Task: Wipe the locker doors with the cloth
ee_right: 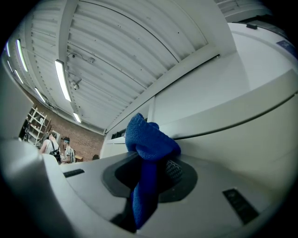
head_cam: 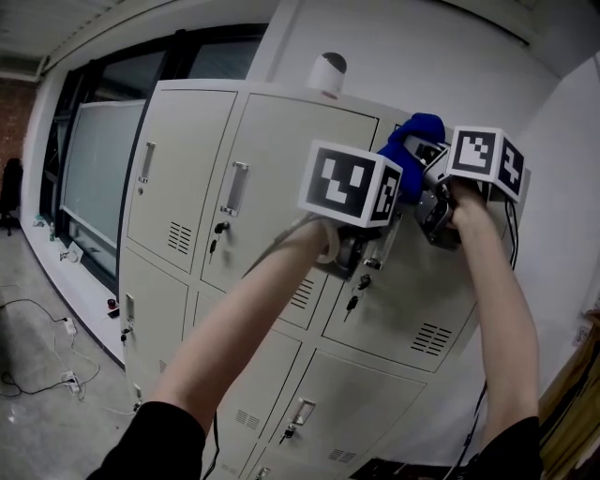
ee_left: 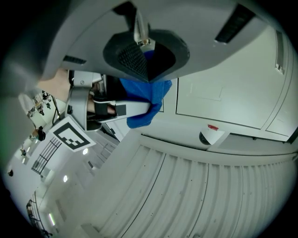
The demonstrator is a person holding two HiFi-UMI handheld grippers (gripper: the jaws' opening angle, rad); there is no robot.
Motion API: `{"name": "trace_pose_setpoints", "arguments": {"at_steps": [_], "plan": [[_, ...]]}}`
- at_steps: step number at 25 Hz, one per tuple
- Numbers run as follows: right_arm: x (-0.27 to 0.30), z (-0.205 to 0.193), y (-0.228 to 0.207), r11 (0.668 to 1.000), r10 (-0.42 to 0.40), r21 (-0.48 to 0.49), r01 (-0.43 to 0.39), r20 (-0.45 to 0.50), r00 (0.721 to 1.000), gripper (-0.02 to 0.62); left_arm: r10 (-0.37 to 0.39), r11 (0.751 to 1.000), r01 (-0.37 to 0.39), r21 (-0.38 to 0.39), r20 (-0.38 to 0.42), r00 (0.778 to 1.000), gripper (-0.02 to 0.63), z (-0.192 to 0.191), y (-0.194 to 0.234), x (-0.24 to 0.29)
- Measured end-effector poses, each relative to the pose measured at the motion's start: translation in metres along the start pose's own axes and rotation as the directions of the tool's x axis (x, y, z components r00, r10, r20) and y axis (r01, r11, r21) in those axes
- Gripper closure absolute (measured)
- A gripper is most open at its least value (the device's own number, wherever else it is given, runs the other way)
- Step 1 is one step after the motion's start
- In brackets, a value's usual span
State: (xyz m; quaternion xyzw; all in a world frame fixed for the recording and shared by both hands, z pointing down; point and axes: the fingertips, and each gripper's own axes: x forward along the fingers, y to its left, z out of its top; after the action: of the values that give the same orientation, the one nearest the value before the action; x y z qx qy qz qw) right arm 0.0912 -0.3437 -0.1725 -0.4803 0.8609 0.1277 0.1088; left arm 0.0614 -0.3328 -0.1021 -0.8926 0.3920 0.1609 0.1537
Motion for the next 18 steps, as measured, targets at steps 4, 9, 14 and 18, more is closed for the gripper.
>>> {"name": "trace_pose_setpoints", "arguments": {"at_steps": [4, 9, 14, 18], "plan": [[-0.013, 0.000, -0.012, 1.000, -0.021, -0.001, 0.021, 0.001, 1.000, 0.520, -0.023, 1.000, 0.023, -0.001, 0.017, 1.000, 0.597, -0.001, -0.009, 0.005], [-0.037, 0.005, -0.033, 0.998, -0.060, -0.002, 0.060, 0.001, 0.998, 0.520, -0.049, 0.999, 0.049, 0.011, 0.026, 0.998, 0.597, -0.003, -0.023, 0.012], [-0.060, 0.010, -0.059, 0.993, -0.119, 0.002, 0.119, 0.006, 0.993, 0.520, -0.079, 0.997, 0.079, -0.009, 0.019, 0.997, 0.597, -0.010, -0.031, 0.021], [-0.083, 0.016, -0.080, 0.987, -0.163, 0.010, 0.163, 0.011, 0.987, 0.520, -0.106, 0.994, 0.106, -0.015, 0.021, 0.994, 0.597, -0.011, -0.045, 0.024]]}}
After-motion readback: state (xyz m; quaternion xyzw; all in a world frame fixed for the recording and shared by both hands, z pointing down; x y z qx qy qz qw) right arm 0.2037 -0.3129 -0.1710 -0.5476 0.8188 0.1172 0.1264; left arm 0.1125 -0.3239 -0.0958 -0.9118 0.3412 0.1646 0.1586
